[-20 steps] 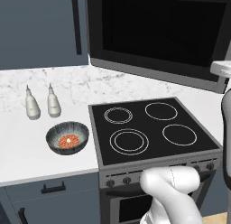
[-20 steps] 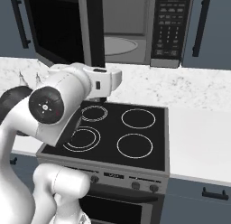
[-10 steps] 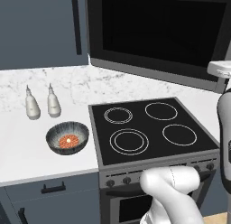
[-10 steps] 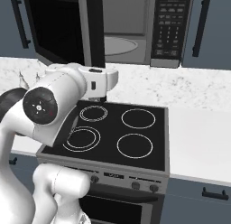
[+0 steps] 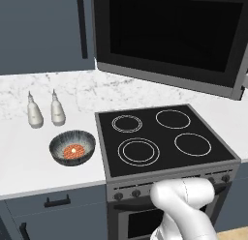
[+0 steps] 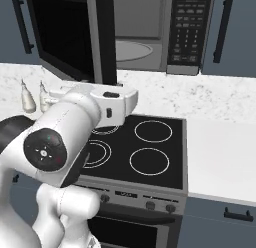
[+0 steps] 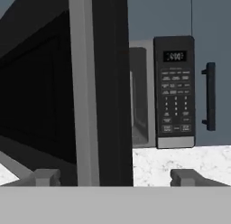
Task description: Open the microwave, place the bowl with waffle inside the microwave, then close the microwave door and turn it on.
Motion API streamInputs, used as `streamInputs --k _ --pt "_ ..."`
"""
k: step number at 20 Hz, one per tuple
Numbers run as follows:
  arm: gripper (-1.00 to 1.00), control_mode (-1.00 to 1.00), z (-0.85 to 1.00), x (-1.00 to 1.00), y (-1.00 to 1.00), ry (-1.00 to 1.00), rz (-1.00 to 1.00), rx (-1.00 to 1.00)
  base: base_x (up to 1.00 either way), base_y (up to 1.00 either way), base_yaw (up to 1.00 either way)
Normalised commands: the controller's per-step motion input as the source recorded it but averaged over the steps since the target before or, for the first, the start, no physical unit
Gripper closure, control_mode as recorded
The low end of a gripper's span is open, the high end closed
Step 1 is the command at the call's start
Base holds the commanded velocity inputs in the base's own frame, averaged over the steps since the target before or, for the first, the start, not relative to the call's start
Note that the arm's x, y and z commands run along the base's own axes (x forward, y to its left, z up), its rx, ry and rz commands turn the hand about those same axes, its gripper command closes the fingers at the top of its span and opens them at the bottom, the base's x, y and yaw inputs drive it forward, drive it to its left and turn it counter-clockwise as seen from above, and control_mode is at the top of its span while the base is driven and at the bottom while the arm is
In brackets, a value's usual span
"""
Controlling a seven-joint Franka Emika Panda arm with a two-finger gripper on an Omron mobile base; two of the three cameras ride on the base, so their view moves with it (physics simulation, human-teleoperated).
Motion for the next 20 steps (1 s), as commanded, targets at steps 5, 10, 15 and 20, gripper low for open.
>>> streamInputs --k 5,10,15,20 --pt "-1.00 -1.00 0.00 0.04 -0.95 -0.02 0.29 0.11 0.00 0.00 0.00" --pt "-1.00 -1.00 0.00 0.60 -0.48 0.00 0.58 0.17 0.00 0.00 0.00" --pt "-1.00 -1.00 -0.13 0.67 -0.03 0.00 0.69 0.05 0.00 0.00 0.00" --pt "-1.00 -1.00 -0.12 0.19 0.09 -0.08 0.62 0.00 0.00 0.00 0.00"
